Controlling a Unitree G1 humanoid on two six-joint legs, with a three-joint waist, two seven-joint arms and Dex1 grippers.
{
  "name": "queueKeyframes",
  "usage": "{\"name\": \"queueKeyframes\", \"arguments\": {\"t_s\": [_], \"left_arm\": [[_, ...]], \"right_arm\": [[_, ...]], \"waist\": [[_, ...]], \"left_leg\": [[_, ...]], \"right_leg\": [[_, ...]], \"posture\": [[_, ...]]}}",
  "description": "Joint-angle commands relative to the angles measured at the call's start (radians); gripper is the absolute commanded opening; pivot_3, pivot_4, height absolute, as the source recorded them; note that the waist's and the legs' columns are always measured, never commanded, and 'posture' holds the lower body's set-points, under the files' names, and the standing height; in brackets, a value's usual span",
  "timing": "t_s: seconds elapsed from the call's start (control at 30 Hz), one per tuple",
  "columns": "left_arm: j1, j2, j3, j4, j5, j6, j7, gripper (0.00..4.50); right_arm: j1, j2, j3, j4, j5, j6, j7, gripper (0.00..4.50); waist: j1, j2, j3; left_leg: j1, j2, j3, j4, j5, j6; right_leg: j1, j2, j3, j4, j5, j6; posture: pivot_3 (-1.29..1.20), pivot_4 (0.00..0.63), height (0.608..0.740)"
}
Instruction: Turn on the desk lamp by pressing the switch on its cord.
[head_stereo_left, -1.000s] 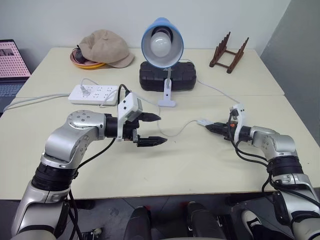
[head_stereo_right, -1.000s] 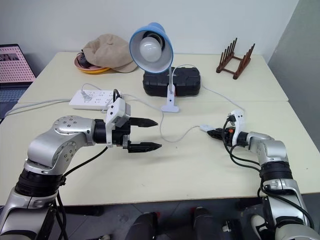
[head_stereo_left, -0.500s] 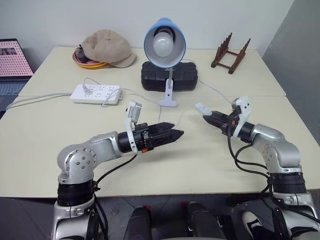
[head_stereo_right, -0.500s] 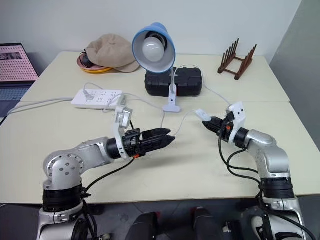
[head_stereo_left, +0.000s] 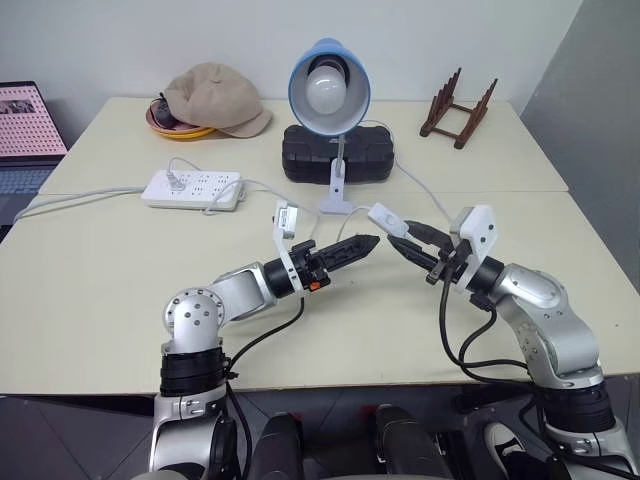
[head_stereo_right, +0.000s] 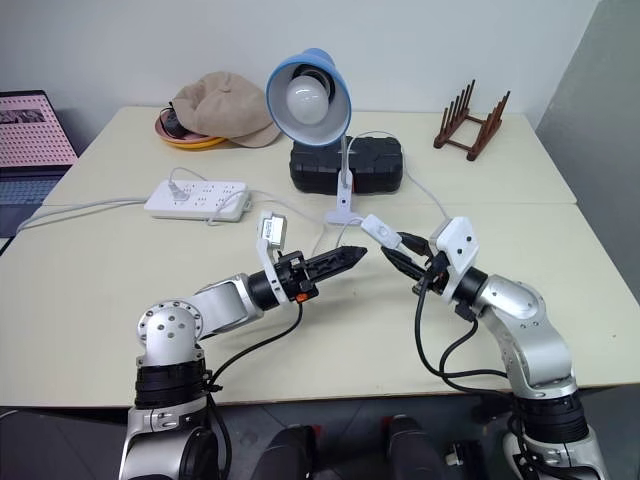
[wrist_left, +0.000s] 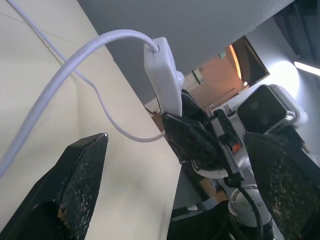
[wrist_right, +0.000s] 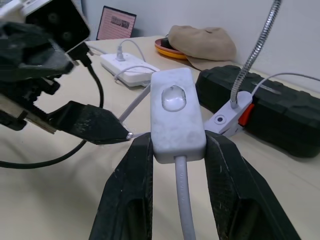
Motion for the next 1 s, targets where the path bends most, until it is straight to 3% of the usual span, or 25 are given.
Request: {"name": "queueKeyframes", "arguments": {"t_s": [0.03, 0.53, 1.0], "left_arm": [[-0.029, -0.014, 0.007, -0.003, -0.021, -0.024, 0.01, 4.5], [-0.03, -0.024, 0.02, -0.003, -0.046, -0.036, 0.029, 4.5], [-0.033, -0.028, 0.024, -0.001, -0.065, -0.038, 0.047, 1.83]], "right_arm": [[0.005, -0.007, 0.015, -0.058, -0.014, -0.05, 0.002, 1.07], [0.012, -0.01, 0.037, -0.062, -0.016, -0.084, 0.015, 1.07], [0.013, -0.019, 0.05, -0.067, -0.019, -0.089, 0.023, 1.07]], "waist": [[0.0, 0.0, 0.0], [0.002, 0.0, 0.0], [0.002, 0.0, 0.0]], "left_leg": [[0.0, 0.0, 0.0, 0.0, 0.0, 0.0], [0.0, 0.0, 0.0, 0.0, 0.0, 0.0], [-0.001, 0.0, 0.0, 0.0, 0.0, 0.0]], "right_leg": [[0.0, 0.0, 0.0, 0.0, 0.0, 0.0], [0.0, 0.0, 0.0, -0.001, -0.001, -0.002], [0.0, 0.0, 0.0, -0.002, -0.001, -0.003]], "posture": [[0.0, 0.15, 0.74], [0.0, 0.15, 0.74], [0.0, 0.15, 0.74]]}}
